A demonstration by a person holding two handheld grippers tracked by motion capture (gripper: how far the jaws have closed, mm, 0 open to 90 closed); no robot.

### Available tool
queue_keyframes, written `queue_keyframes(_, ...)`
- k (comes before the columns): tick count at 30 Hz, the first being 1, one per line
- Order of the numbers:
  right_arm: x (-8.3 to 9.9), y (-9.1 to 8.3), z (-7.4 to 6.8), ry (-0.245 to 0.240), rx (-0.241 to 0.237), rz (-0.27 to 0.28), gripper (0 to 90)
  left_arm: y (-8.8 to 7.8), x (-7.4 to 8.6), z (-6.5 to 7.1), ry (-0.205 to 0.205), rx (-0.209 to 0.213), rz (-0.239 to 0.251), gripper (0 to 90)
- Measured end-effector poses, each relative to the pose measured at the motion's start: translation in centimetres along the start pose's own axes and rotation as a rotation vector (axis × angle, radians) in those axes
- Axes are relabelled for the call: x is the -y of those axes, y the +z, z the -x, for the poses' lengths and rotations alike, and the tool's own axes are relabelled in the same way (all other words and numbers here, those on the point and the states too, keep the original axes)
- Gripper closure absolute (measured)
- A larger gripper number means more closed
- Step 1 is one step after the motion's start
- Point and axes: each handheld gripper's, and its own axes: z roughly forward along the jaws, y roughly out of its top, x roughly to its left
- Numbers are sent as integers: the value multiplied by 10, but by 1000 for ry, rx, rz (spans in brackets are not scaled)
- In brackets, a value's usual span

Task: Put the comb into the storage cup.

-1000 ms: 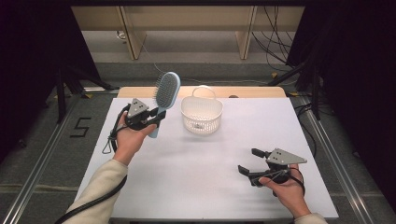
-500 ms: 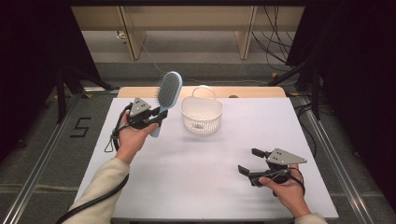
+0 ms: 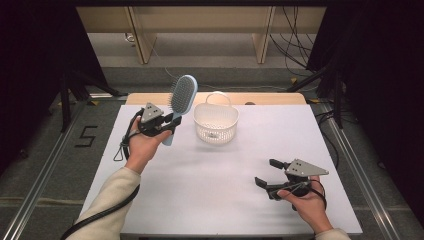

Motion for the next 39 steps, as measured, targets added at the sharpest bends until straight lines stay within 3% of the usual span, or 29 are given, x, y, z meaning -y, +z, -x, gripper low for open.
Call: queue_keyframes(39,0,0,0,4,0,1,148,15,-13,12,7,18,9,696)
